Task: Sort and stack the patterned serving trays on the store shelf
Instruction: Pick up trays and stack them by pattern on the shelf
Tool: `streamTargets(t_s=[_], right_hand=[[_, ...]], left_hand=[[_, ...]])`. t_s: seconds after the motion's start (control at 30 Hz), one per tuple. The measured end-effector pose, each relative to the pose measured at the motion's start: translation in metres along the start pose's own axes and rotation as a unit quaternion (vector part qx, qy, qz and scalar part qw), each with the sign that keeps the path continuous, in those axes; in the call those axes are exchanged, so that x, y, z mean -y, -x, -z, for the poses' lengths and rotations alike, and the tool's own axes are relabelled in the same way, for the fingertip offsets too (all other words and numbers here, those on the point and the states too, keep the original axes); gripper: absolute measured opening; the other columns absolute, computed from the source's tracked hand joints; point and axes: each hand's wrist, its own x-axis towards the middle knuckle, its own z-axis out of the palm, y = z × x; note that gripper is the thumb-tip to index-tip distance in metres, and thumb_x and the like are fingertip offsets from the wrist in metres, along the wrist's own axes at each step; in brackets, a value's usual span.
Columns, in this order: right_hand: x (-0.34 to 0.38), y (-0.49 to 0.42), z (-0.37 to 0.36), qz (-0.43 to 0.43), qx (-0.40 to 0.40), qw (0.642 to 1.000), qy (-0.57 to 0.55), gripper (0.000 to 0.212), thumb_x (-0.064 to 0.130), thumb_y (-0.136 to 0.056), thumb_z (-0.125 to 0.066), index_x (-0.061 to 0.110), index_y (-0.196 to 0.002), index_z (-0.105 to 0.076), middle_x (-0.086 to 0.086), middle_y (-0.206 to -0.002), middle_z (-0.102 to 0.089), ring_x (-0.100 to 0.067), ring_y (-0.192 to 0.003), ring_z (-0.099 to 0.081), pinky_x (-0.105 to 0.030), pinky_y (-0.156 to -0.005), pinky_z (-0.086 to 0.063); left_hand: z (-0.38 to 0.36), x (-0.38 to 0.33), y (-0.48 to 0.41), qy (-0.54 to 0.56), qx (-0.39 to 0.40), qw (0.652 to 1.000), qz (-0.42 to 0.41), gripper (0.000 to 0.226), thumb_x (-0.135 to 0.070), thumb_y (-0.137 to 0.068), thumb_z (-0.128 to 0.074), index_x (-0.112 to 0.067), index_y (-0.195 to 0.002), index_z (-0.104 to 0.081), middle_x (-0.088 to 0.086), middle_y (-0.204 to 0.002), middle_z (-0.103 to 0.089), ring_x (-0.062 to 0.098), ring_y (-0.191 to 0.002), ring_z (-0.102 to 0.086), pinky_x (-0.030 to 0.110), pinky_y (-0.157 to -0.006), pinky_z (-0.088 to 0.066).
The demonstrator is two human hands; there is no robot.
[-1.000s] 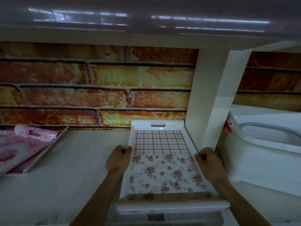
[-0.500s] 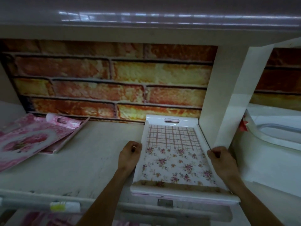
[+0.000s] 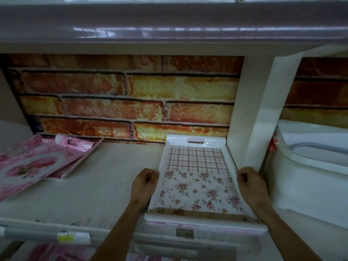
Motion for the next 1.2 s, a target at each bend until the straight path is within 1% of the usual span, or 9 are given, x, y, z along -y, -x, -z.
streamTargets(t_s=[0.17, 0.27, 0.37, 0.5, 0.57, 0.73, 0.9, 1.1, 1.2], right_hand=[[0.004, 0.001, 0.004, 0.02, 0.016, 0.999, 0.038, 0.01, 0.005, -0.091, -0.06, 0.014, -0.087, -0.063, -0.001, -0.087, -0.064, -0.012, -0.076, -0.058, -0.014, -0.068, -0.042], [0.004, 0.003, 0.007, 0.025, 0.028, 0.998, 0.051, 0.005, 0.01, -0.09, -0.062, 0.013, -0.09, -0.065, -0.004, -0.094, -0.066, -0.014, -0.083, -0.063, -0.018, -0.073, -0.049], [0.003, 0.008, 0.013, 0.027, 0.047, 0.996, 0.069, 0.006, 0.013, -0.089, -0.062, 0.016, -0.093, -0.065, -0.007, -0.102, -0.066, -0.02, -0.093, -0.066, -0.025, -0.082, -0.054], [0.008, 0.014, 0.02, 0.025, 0.062, 0.993, 0.097, 0.007, 0.014, -0.09, -0.061, 0.019, -0.092, -0.066, -0.005, -0.102, -0.066, -0.016, -0.09, -0.064, -0.02, -0.076, -0.051], [0.012, 0.018, 0.023, 0.02, 0.07, 0.993, 0.097, 0.008, 0.015, -0.091, -0.06, 0.018, -0.091, -0.067, -0.003, -0.099, -0.067, -0.015, -0.088, -0.064, -0.02, -0.074, -0.05], [0.026, 0.035, 0.031, 0.028, 0.077, 0.992, 0.092, 0.009, 0.02, -0.092, -0.058, 0.021, -0.092, -0.067, -0.002, -0.1, -0.067, -0.015, -0.088, -0.064, -0.03, -0.08, -0.056], [0.048, 0.059, 0.042, 0.029, 0.064, 0.992, 0.102, 0.012, 0.019, -0.094, -0.056, 0.019, -0.093, -0.068, -0.002, -0.103, -0.068, -0.018, -0.093, -0.065, -0.033, -0.084, -0.055], [0.081, 0.108, 0.046, 0.05, 0.06, 0.993, 0.088, 0.016, 0.015, -0.093, -0.056, 0.028, -0.089, -0.065, 0.004, -0.103, -0.068, -0.015, -0.092, -0.065, -0.03, -0.083, -0.056], [0.1, 0.135, 0.045, 0.056, 0.049, 0.995, 0.072, 0.015, 0.015, -0.096, -0.054, 0.02, -0.1, -0.068, 0.012, -0.097, -0.062, -0.008, -0.086, -0.059, -0.014, -0.076, -0.046]], left_hand=[[0.003, 0.0, 0.001, 0.037, 0.019, 0.999, -0.01, 0.012, -0.031, -0.091, -0.06, -0.023, -0.083, -0.064, -0.007, -0.086, -0.07, 0.01, -0.082, -0.065, 0.025, -0.069, -0.049], [0.006, 0.0, 0.002, 0.052, 0.03, 0.998, -0.014, 0.01, -0.028, -0.091, -0.061, -0.021, -0.085, -0.065, -0.007, -0.088, -0.07, 0.009, -0.083, -0.066, 0.023, -0.068, -0.048], [0.009, 0.003, 0.002, 0.058, 0.036, 0.997, -0.017, 0.01, -0.028, -0.09, -0.062, -0.021, -0.084, -0.065, -0.006, -0.088, -0.071, 0.011, -0.084, -0.066, 0.027, -0.072, -0.05], [0.012, 0.001, 0.005, 0.071, 0.041, 0.997, -0.01, 0.01, -0.025, -0.09, -0.063, -0.019, -0.082, -0.065, -0.004, -0.087, -0.071, 0.015, -0.084, -0.066, 0.029, -0.074, -0.051], [0.015, 0.001, 0.007, 0.081, 0.051, 0.995, 0.008, 0.011, -0.026, -0.089, -0.064, -0.018, -0.082, -0.066, -0.002, -0.086, -0.071, 0.017, -0.083, -0.067, 0.036, -0.078, -0.056], [0.024, 0.004, 0.016, 0.103, 0.072, 0.991, 0.037, 0.013, -0.032, -0.085, -0.066, -0.02, -0.081, -0.067, 0.0, -0.084, -0.073, 0.022, -0.083, -0.07, 0.048, -0.082, -0.057], [0.036, 0.003, 0.04, 0.128, 0.083, 0.988, 0.038, 0.011, -0.027, -0.087, -0.066, -0.017, -0.082, -0.067, 0.004, -0.081, -0.073, 0.025, -0.079, -0.07, 0.042, -0.077, -0.058], [0.051, 0.001, 0.073, 0.137, 0.092, 0.986, 0.015, 0.013, -0.024, -0.09, -0.063, -0.015, -0.081, -0.066, -0.003, -0.069, -0.066, 0.011, -0.064, -0.059, 0.025, -0.064, -0.046], [0.058, 0.0, 0.091, 0.152, 0.102, 0.983, 0.003, 0.017, -0.021, -0.091, -0.062, -0.013, -0.077, -0.064, -0.006, -0.061, -0.062, 0.007, -0.056, -0.054, 0.023, -0.058, -0.042]])
